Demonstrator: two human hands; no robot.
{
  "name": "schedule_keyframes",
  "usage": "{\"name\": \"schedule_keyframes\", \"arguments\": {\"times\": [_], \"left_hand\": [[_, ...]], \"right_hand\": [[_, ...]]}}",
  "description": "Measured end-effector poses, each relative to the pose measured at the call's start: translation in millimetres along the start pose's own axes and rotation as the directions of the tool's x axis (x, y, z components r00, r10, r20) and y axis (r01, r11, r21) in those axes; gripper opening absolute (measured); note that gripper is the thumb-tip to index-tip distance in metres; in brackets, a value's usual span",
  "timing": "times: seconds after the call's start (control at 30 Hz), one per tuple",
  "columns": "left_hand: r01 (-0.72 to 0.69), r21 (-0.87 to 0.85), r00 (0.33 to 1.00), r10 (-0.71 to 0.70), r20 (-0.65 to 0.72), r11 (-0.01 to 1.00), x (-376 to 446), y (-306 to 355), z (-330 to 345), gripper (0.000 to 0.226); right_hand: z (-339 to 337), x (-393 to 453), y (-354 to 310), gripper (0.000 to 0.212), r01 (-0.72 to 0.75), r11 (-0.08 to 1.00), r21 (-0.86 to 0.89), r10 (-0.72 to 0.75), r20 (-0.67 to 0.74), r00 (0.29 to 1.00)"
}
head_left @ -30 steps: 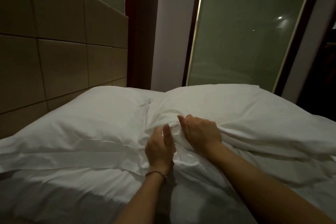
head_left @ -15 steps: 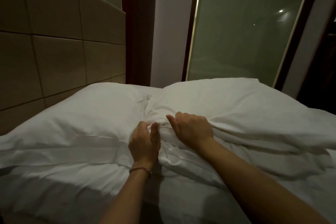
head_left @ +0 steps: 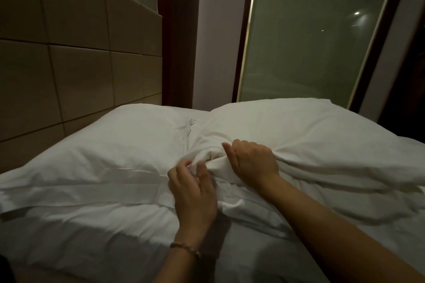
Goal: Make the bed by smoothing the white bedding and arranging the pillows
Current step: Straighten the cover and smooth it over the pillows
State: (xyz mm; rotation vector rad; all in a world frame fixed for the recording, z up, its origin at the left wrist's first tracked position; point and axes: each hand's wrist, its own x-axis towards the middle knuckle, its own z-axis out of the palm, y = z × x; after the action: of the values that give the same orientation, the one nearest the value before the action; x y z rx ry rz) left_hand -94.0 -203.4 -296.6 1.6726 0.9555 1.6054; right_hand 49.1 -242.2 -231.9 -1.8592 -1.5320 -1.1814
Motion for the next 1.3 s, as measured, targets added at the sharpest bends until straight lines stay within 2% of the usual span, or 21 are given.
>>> {"name": "schedule_keyframes", "arguments": {"times": [0.17, 0.3, 0.37, 0.43, 0.5, 0.57, 0.63, 0.8, 0.87, 0.97, 1.03, 1.13, 1.23, 1.3], "left_hand": [[0.068, -0.149, 0.99, -0.049, 0.131, 0.987, -4, 15, -5, 0.064], [0.045, -0.181, 0.982, -0.01, 0.189, 0.982, 0, 6, -13, 0.093], [-0.04, -0.141, 0.975, 0.069, 0.209, 0.989, 6, -2, -16, 0.102], [-0.159, -0.078, 0.962, 0.172, 0.212, 0.984, 13, -10, -19, 0.1], [-0.206, -0.036, 0.961, 0.209, 0.179, 0.978, 20, -15, -19, 0.094], [-0.229, 0.008, 0.968, 0.226, 0.108, 0.973, 23, -16, -13, 0.076], [-0.22, 0.038, 0.975, 0.218, 0.039, 0.975, 20, -12, -2, 0.063], [-0.135, 0.081, 0.987, 0.142, -0.081, 0.988, 9, 3, 23, 0.06], [-0.186, 0.055, 0.981, 0.188, -0.046, 0.981, 6, 0, 27, 0.063], [-0.33, 0.058, 0.941, 0.324, 0.091, 0.942, 9, -16, 20, 0.078], [-0.397, 0.111, 0.911, 0.377, 0.167, 0.911, 17, -27, 16, 0.085], [-0.383, 0.137, 0.911, 0.35, 0.219, 0.913, 26, -30, 16, 0.077], [-0.337, 0.183, 0.925, 0.288, 0.249, 0.924, 36, -31, 17, 0.073], [-0.32, 0.141, 0.932, 0.284, 0.226, 0.937, 38, -32, 19, 0.075]], "right_hand": [[2, -2, 1, 0.058, -0.017, 1.0, -0.003, 0.017, 0.025, 1.0], [0, -2, 1, 0.06, -0.02, 1.0, 0.01, 0.019, 0.044, 0.999], [-1, -2, 1, 0.059, -0.023, 1.0, 0.012, 0.023, 0.043, 0.999], [-2, -1, 1, 0.058, -0.018, 1.0, 0.013, 0.017, 0.042, 0.999], [-2, -1, 2, 0.057, -0.021, 0.999, 0.031, 0.019, 0.055, 0.998], [-1, -1, 2, 0.059, -0.033, 0.999, 0.043, 0.03, 0.065, 0.997], [1, -1, 1, 0.061, -0.047, 0.998, 0.039, 0.044, 0.076, 0.996], [-2, -3, 0, 0.062, -0.049, 0.998, 0.042, 0.044, 0.107, 0.993], [-5, -4, 4, 0.063, -0.031, 0.999, 0.043, 0.024, 0.143, 0.989], [-8, 0, 10, 0.06, 0.045, 0.999, 0.023, -0.049, 0.178, 0.983], [-11, 5, 9, 0.068, 0.081, 0.996, 0.022, -0.084, 0.264, 0.961], [-18, 11, 11, 0.09, 0.119, 0.993, 0.019, -0.116, 0.417, 0.902], [-23, 14, 12, 0.096, 0.132, 0.99, 0.05, -0.14, 0.466, 0.874], [-26, 14, 13, 0.096, 0.164, 0.984, 0.065, -0.175, 0.487, 0.855]]}}
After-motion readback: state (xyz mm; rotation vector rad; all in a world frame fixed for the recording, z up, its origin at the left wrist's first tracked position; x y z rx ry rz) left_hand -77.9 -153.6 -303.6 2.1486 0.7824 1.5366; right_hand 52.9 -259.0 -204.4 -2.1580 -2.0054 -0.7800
